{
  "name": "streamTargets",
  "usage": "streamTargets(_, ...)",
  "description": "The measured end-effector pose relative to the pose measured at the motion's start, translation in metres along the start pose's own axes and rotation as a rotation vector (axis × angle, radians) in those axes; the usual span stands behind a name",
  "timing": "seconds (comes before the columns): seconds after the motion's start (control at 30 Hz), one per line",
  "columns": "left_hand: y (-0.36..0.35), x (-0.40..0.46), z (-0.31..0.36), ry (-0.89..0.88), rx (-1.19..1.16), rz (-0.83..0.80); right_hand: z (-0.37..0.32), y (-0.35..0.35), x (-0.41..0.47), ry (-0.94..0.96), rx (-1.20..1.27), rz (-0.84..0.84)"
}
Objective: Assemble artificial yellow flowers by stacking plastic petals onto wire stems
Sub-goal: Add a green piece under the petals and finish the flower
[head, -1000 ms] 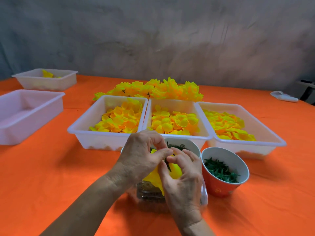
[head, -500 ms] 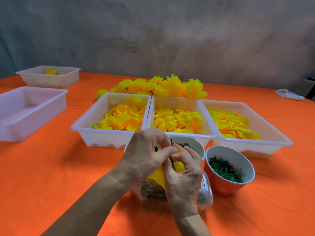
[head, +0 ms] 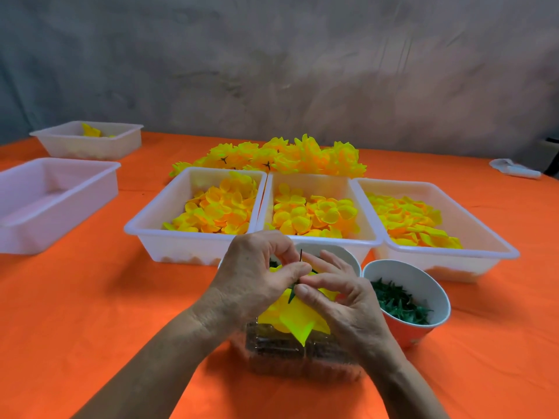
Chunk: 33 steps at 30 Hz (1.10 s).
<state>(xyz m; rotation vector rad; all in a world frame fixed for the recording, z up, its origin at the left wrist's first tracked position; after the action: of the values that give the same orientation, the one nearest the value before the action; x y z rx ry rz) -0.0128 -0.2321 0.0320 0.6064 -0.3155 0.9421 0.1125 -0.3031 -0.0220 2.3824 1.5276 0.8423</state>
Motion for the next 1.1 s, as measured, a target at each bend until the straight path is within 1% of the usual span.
streamTargets(0.1, -0.001, 0.001, -0.002, -0.014, -0.001, 0.001, 0.007, -0.004, -0.001, 0.007, 0.044, 0.055)
streamTargets(0.27, -0.001, 0.0, -0.005, -0.01, -0.065, -0.013, 0.011, -0.005, -0.004, 0.042, -0.013, 0.073)
streamTargets(0.47, -0.001, 0.001, -0.002, 0.011, -0.06, -0.005, 0.006, -0.006, -0.009, 0.065, -0.056, 0.152)
streamTargets(0.53, 0.0, 0.001, -0.002, 0.011, -0.038, -0.002, 0.003, -0.007, -0.012, 0.072, -0.109, 0.22)
streamTargets(0.67, 0.0, 0.0, -0.003, -0.002, -0.003, 0.004, -0.008, -0.012, -0.015, 0.093, -0.219, 0.424)
streamTargets(0.73, 0.001, 0.0, -0.004, -0.006, -0.012, -0.003, -0.011, -0.015, -0.014, 0.106, -0.261, 0.474)
streamTargets(0.8, 0.001, 0.001, -0.006, -0.013, -0.016, -0.006, -0.012, -0.016, -0.013, 0.11, -0.3, 0.48)
streamTargets(1.03, -0.001, 0.001, -0.009, -0.041, -0.014, 0.021, -0.011, -0.017, -0.014, 0.077, -0.214, 0.411)
streamTargets(1.1, 0.0, -0.001, -0.006, -0.037, 0.001, 0.017, -0.016, -0.015, -0.015, 0.122, -0.248, 0.411)
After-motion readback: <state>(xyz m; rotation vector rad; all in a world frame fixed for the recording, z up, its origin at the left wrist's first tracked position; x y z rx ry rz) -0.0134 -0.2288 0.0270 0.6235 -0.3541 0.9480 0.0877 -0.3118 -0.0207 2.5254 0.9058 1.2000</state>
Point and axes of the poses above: each hand's wrist, its own x-axis towards the middle knuckle, its own y-axis out of the back of the hand, z = x × y, the point moved 3 cm from there along x, towards the middle knuckle, and after that the axes turned 12 degrees about -x, right-handed, at the moved point
